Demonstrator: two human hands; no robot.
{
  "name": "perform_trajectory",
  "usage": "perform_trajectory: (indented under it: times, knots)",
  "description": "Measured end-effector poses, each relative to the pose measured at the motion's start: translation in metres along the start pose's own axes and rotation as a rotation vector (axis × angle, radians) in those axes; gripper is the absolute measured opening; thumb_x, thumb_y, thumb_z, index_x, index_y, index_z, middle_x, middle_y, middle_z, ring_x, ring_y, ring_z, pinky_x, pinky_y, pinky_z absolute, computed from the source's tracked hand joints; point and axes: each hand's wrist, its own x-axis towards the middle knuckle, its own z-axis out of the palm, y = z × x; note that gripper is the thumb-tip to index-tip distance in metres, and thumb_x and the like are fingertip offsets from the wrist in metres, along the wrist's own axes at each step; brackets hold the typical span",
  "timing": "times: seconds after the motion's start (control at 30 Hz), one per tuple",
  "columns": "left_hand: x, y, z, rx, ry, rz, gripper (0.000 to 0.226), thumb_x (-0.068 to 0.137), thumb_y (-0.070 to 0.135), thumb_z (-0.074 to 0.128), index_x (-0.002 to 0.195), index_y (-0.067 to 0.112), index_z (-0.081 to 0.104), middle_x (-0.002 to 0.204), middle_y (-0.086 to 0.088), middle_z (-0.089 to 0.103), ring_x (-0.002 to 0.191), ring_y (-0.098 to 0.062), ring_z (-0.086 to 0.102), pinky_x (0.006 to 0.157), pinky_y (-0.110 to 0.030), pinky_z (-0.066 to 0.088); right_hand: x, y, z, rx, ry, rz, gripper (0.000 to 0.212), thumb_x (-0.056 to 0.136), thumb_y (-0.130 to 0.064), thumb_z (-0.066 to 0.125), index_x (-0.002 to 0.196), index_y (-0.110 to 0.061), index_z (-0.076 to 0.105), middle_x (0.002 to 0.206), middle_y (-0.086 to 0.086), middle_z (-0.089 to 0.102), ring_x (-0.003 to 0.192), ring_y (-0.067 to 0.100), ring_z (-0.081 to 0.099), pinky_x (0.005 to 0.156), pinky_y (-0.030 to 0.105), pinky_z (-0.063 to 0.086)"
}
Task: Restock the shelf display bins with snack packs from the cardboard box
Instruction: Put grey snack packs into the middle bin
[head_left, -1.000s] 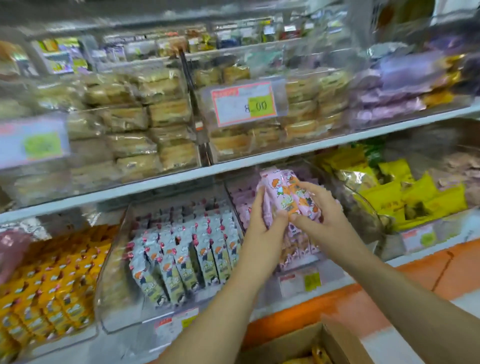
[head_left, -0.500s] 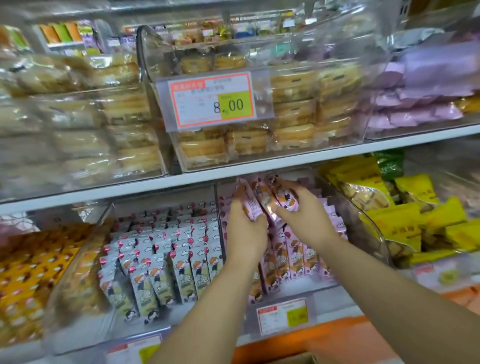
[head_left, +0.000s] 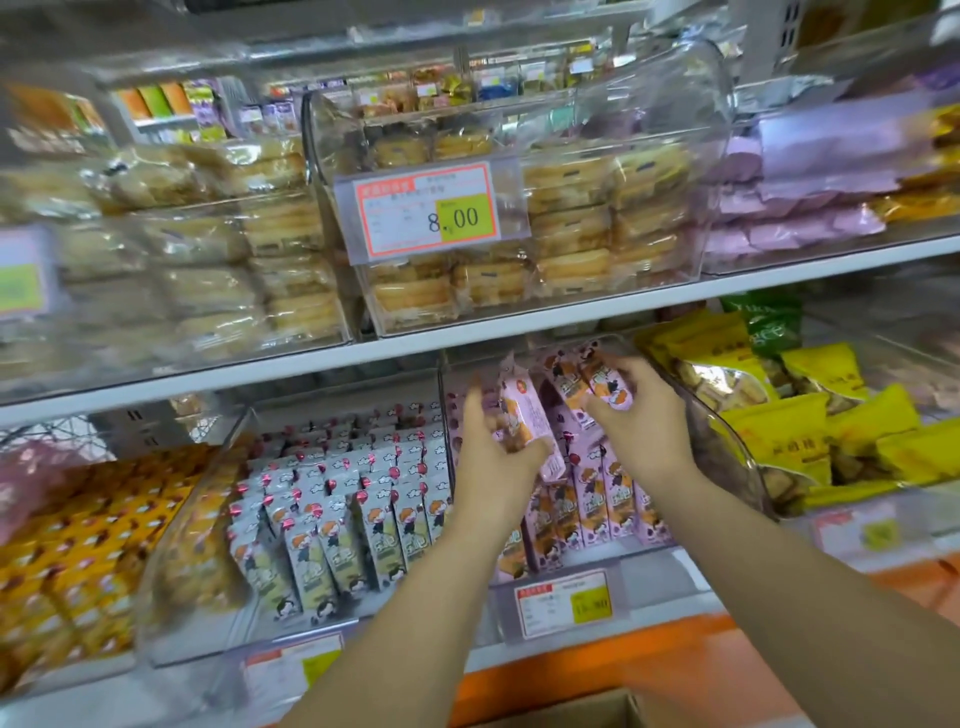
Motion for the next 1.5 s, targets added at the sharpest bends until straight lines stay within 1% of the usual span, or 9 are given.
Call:
perform_trajectory:
  times: [0.2, 0.37, 0.6, 0.67, 0.87, 1.1, 1.2, 1.33, 1.5]
  knots:
    - [-0.003, 0.002, 0.008, 0.046, -0.019, -0.035, 0.059, 0.087, 0.013, 0.068, 0.139, 0.017, 0.04, 0.087, 0.004, 0.043, 0.07, -0.007, 0.053, 0.05, -0.012, 0.049, 0.017, 0.012, -0.007, -0.248, -0.075, 0.013, 0.05, 0.088, -0.029, 0.067, 0.13, -0.007, 0.052, 0.131, 0.014, 0.056, 0.12, 0.031, 0.051, 0.095, 0.04, 0.044]
    - [0.002, 0.0, 0.017, 0.069, 0.012, -0.048, 0.053, 0.087, 0.017, 0.069, 0.133, 0.023, 0.043, 0.094, 0.008, 0.045, 0.088, -0.023, 0.063, 0.073, -0.043, 0.059, 0.019, 0.02, -0.014, -0.206, -0.119, 0.004, 0.054, 0.089, -0.027, 0.065, 0.137, -0.01, 0.048, 0.137, 0.012, 0.052, 0.127, 0.028, 0.046, 0.102, 0.037, 0.038]
    - [0.004, 0.001, 0.027, 0.044, 0.052, -0.036, 0.057, 0.087, 0.028, 0.069, 0.135, 0.021, 0.038, 0.132, -0.001, 0.052, 0.089, -0.011, 0.065, 0.075, -0.019, 0.052, 0.006, 0.014, -0.032, -0.05, -0.01, -0.092, 0.047, 0.088, -0.018, 0.066, 0.133, -0.018, 0.052, 0.133, 0.006, 0.052, 0.124, 0.021, 0.046, 0.102, 0.033, 0.038]
    - [0.001, 0.007, 0.03, 0.039, 0.042, -0.025, 0.059, 0.088, 0.03, 0.068, 0.135, 0.021, 0.034, 0.126, 0.001, 0.053, 0.077, 0.002, 0.058, 0.061, -0.009, 0.044, -0.002, 0.013, -0.042, 0.011, 0.01, -0.076, 0.045, 0.084, -0.021, 0.072, 0.125, -0.025, 0.053, 0.121, -0.001, 0.055, 0.113, 0.014, 0.05, 0.092, 0.028, 0.041]
    - [-0.016, 0.015, 0.029, 0.069, -0.074, 0.037, 0.082, 0.082, 0.034, 0.072, 0.146, 0.027, 0.02, 0.1, 0.028, 0.049, 0.08, 0.014, 0.045, 0.078, -0.015, 0.037, -0.014, -0.003, -0.087, 0.176, -0.003, -0.033, 0.046, 0.078, -0.01, 0.076, 0.113, -0.025, 0.051, 0.101, -0.009, 0.063, 0.079, -0.015, 0.057, 0.061, 0.006, 0.045]
    - [-0.025, 0.006, 0.034, 0.336, -0.293, 0.099, 0.094, 0.082, 0.041, 0.071, 0.151, 0.028, 0.008, 0.143, 0.012, 0.038, 0.134, -0.011, 0.036, 0.095, -0.02, 0.029, -0.007, 0.003, -0.109, -0.3, -0.326, -0.128, 0.039, 0.074, -0.015, 0.079, 0.093, -0.029, 0.049, 0.099, -0.004, 0.055, 0.079, 0.004, 0.053, 0.063, 0.009, 0.042]
    - [-0.021, -0.001, 0.05, 0.493, -0.362, 0.08, 0.082, 0.086, 0.043, 0.067, 0.147, 0.025, 0.016, 0.139, -0.001, 0.048, 0.122, -0.023, 0.05, 0.089, -0.026, 0.039, -0.004, 0.021, -0.104, -0.627, -0.424, -0.169, 0.035, 0.075, -0.025, 0.077, 0.1, -0.034, 0.054, 0.106, 0.005, 0.056, 0.094, 0.019, 0.053, 0.078, 0.028, 0.044]
    - [-0.011, -0.01, 0.073, 0.679, -0.4, 0.14, 0.034, 0.089, 0.033, 0.064, 0.104, 0.016, 0.038, 0.086, -0.002, 0.053, 0.077, -0.022, 0.049, 0.055, -0.028, 0.035, -0.009, 0.026, -0.093, -0.91, -0.406, -0.28, 0.045, 0.083, -0.032, 0.067, 0.126, -0.035, 0.054, 0.113, 0.004, 0.055, 0.115, 0.023, 0.043, 0.092, 0.032, 0.036]
    - [0.003, -0.015, 0.087, 0.764, -0.403, 0.113, 0.034, 0.081, 0.029, 0.074, 0.086, 0.015, 0.044, 0.075, 0.002, 0.046, 0.071, -0.018, 0.046, 0.051, -0.024, 0.031, -0.012, 0.031, -0.085, -1.095, -0.407, -0.418, 0.039, 0.09, -0.022, 0.058, 0.128, -0.03, 0.053, 0.129, -0.01, 0.054, 0.12, 0.02, 0.033, 0.094, 0.032, 0.028]
